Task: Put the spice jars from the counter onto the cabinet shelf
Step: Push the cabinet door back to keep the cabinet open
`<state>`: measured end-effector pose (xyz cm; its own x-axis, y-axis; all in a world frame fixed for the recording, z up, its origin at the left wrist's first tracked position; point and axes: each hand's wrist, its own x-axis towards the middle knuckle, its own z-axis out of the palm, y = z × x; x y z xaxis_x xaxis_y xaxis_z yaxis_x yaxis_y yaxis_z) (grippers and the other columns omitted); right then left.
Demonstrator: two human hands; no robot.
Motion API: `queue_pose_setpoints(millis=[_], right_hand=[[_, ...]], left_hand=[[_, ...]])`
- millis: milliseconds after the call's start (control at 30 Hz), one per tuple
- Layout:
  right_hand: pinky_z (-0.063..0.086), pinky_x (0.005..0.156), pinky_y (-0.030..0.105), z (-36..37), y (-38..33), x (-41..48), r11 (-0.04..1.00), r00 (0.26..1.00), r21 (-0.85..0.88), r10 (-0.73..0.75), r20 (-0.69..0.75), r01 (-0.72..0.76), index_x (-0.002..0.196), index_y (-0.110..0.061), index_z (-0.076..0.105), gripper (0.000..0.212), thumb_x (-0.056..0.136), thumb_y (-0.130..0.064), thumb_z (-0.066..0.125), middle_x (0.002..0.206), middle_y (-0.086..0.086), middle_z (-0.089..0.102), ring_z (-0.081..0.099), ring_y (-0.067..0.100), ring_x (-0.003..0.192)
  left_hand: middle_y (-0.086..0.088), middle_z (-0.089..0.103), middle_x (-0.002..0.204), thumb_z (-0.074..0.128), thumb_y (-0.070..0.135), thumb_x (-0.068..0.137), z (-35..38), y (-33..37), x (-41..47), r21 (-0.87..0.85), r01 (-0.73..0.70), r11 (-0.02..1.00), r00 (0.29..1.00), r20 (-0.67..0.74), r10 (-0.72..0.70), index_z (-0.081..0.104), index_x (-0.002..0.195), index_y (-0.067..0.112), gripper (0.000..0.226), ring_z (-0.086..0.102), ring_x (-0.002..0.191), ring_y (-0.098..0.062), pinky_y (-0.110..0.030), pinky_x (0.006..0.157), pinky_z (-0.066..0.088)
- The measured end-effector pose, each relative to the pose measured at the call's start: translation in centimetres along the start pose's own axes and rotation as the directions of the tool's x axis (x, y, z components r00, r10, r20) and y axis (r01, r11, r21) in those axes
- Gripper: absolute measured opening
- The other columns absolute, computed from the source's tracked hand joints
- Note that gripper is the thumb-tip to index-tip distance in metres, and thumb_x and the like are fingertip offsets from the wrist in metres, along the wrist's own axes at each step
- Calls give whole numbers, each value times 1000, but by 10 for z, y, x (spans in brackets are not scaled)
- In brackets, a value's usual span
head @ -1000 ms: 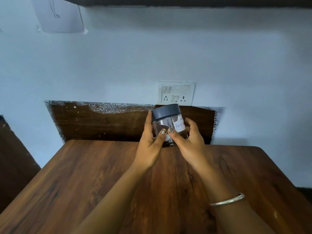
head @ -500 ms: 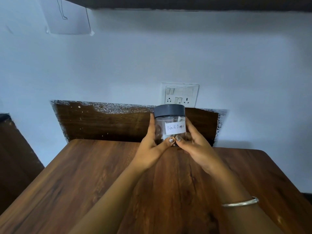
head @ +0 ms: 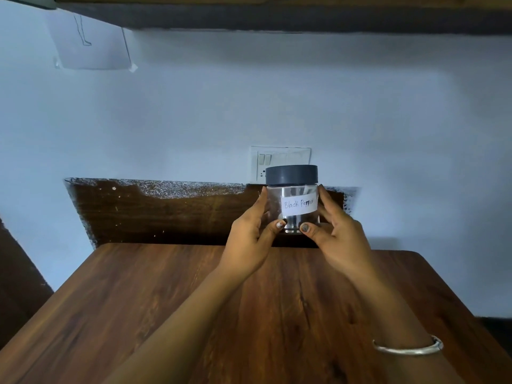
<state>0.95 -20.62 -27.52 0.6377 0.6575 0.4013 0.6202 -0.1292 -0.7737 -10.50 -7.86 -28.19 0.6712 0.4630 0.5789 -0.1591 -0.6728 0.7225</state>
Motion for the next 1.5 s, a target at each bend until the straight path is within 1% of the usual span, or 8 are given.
queue_pose_setpoints(millis=[133,233,433,767,933,1133,1333,1500], right_hand=[[35,69,-7,-25,5,7,1000,993,11,-3,-117,4,145,-37,23,79,83,-17,68,123,-20,50,51,-7,96],[37,77,-3,-53,6,14,999,981,31,-7,-193,13,142,-40,27,78,82,-14,69,125,-19,51,54,-6,101],[36,72,-3,-124,11,37,996,922,-53,-92,-375,78,142,-38,33,78,78,-18,73,128,-6,60,56,4,102],[45,89,26,-260,-17,113,913,731,-283,-406,-548,295,146,-26,28,78,82,-17,70,132,0,57,55,10,108],[45,87,25,-308,-31,157,871,663,-401,-481,-574,284,147,-23,26,77,83,-18,69,130,4,59,61,21,109],[49,94,40,-337,-32,201,836,651,-502,-510,-562,221,147,-21,27,74,84,-17,67,127,10,57,59,26,109],[51,87,41,-342,-21,231,866,657,-441,-476,-584,235,136,-15,34,63,83,-19,68,129,12,52,57,29,109],[39,76,29,-341,-14,246,844,643,-481,-506,-574,235,130,-12,39,47,89,-22,60,127,12,53,56,29,106]], left_hand=[[-7,56,121,59,18,90,19,14,24,89,-85,992,996,17,83,23,145,17,66,55,111,-17,-27,94,46],[-2,46,105,62,22,87,37,30,45,125,-146,981,989,19,145,19,145,25,72,50,96,-5,-3,84,37],[5,33,105,66,31,83,88,70,98,120,-235,964,971,63,229,2,141,42,86,43,95,4,2,83,34],[-10,47,123,66,17,84,153,187,219,120,-472,873,868,-109,484,15,148,20,82,49,118,-19,-23,97,41],[-6,51,132,62,6,86,170,227,269,4,-513,858,849,-142,508,19,147,18,76,47,104,-1,7,72,36],[-7,47,134,54,-2,87,188,232,315,-27,-421,907,906,-44,420,31,130,14,52,50,120,-19,-23,85,42],[-5,50,132,55,1,86,195,225,334,119,-460,880,887,25,461,29,136,17,59,53,116,-18,-22,85,40],[-6,23,153,58,13,87,198,219,339,342,-513,788,852,92,515,15,146,14,73,23,140,-19,-21,104,22]])
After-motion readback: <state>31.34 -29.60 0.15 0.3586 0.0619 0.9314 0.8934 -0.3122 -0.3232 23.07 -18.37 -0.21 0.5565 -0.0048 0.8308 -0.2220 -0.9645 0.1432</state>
